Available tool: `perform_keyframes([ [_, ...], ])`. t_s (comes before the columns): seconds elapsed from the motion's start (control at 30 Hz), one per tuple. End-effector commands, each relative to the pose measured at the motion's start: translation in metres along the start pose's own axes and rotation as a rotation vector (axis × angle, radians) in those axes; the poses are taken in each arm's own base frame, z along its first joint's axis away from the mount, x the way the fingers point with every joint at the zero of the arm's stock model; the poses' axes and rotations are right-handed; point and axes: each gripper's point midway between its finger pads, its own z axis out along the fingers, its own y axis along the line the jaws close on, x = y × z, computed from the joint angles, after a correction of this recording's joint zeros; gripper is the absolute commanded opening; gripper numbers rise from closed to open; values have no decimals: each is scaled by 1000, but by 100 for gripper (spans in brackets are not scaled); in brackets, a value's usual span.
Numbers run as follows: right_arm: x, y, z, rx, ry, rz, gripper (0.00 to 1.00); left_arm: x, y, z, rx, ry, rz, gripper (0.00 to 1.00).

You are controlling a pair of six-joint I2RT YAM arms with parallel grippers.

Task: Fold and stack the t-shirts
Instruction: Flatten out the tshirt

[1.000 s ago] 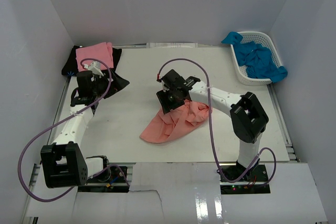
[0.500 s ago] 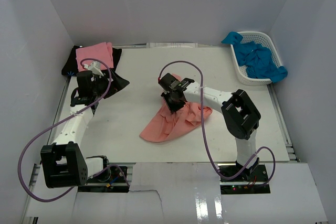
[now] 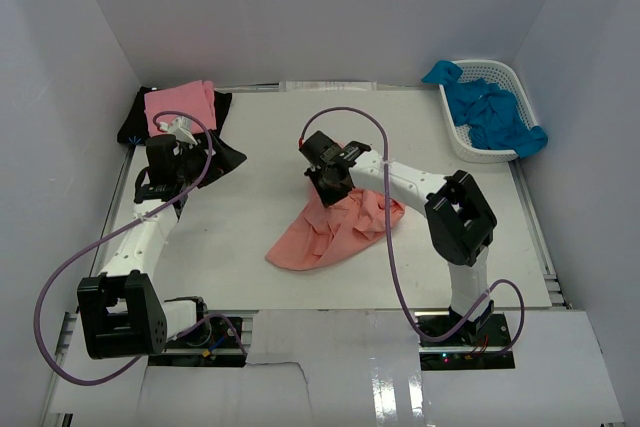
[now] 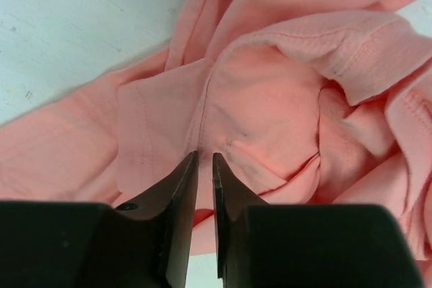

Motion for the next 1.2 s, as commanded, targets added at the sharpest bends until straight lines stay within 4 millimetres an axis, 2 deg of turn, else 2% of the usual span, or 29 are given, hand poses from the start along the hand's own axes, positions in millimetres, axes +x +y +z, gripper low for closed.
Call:
perform_keyframes([
  [0.0,-5,5,-2,-11,2,-8,26,-16,-15,-8,37,-45,44,98],
  [0.07,-5,8,-1,-27,5,-8,36,-16,-15,-9,39,-45,46,98],
  [0.33,-5,9,-1,-30,-2,-9,41,-15,-15,-8,43,-40,43,98],
  [0.4,-6,10,-3,-40,-11,-8,56,-15,-16,-8,42,-42,44,98],
  [0.43,-6,11,-3,-45,-12,-8,61,-16,-16,-9,45,-43,45,98],
  [0.47,-6,12,-3,-47,-15,-7,61,-15,-16,-9,47,-42,45,98],
  [0.57,-2,11,0,-45,-2,-8,58,-15,-17,-8,50,-40,44,98],
  [0.6,-2,11,0,-44,-2,-5,54,-15,-16,-8,47,-39,42,98],
  [0.63,-1,10,3,-40,3,-7,42,-14,-16,-7,49,-38,42,98],
  [0.73,2,9,5,-32,12,-8,33,-15,-16,-7,50,-39,42,98],
  [0.87,5,8,11,-26,28,-10,34,-15,-16,-7,49,-38,41,98],
  [0.97,8,8,14,-28,40,-12,41,-15,-16,-7,49,-38,41,98],
  [1.03,7,9,14,-34,40,-13,41,-14,-16,-7,49,-36,40,98],
  [1.17,8,9,17,-29,43,-17,33,-15,-16,-6,49,-36,40,98],
])
